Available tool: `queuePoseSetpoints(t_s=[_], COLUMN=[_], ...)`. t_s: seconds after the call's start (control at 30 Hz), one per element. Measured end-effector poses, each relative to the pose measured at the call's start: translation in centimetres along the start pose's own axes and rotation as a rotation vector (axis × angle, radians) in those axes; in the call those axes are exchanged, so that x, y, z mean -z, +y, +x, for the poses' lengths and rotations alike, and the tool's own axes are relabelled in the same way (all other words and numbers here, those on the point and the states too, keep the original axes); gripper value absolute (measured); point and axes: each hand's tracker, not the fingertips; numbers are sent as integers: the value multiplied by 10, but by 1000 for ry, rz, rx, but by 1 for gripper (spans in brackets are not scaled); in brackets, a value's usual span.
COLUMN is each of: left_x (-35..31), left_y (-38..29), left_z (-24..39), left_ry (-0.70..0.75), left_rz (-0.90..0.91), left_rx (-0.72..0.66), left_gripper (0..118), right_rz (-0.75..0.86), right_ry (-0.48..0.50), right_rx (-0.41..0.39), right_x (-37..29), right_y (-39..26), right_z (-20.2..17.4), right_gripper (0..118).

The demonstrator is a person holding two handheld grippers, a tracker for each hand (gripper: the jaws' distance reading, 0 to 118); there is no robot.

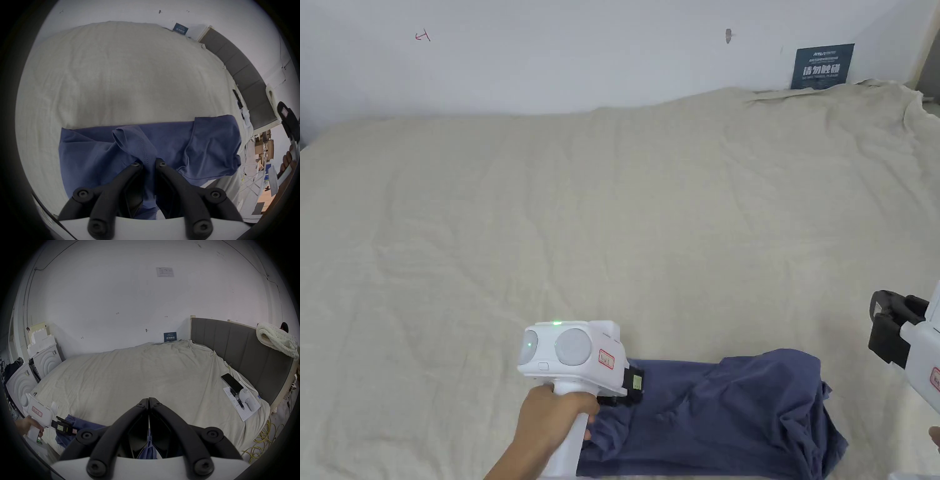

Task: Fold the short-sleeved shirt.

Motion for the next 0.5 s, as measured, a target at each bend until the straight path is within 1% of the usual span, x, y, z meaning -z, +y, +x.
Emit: queuePoseSetpoints(t_s=[0.03,0.07,0.1,0.17,0.2,0.23,0.27,0.4,0.5], left_x=[-1,-3,-5,-13,-20,-26,-33,-60,-82], left_y=[-1,-1,-1,-2,-3,-4,-5,-6,-14], left_z=[0,0,0,1,4,4,3,-14,-25], left_ry=[4,3,6,2,4,0,-7,7,57], left_rz=[4,10,15,40,57,79,107,216,300], left_rx=[-1,-1,3,12,21,33,55,83,93], left_gripper=[13,21,39,79,103,115,118,118,118], right_rz=[-1,-3,-4,-7,-8,-8,-7,-5,-4], right_ry=[-2,-2,-2,0,0,1,1,13,16], right_rx=[0,0,2,5,5,4,3,6,-1], right_x=[0,0,0,-1,0,-1,-1,0,0], right_y=[0,-1,-1,-1,0,0,0,2,4], right_z=[0,1,2,2,2,2,1,-1,-4], right_gripper=[0,0,0,0,0,0,0,0,0])
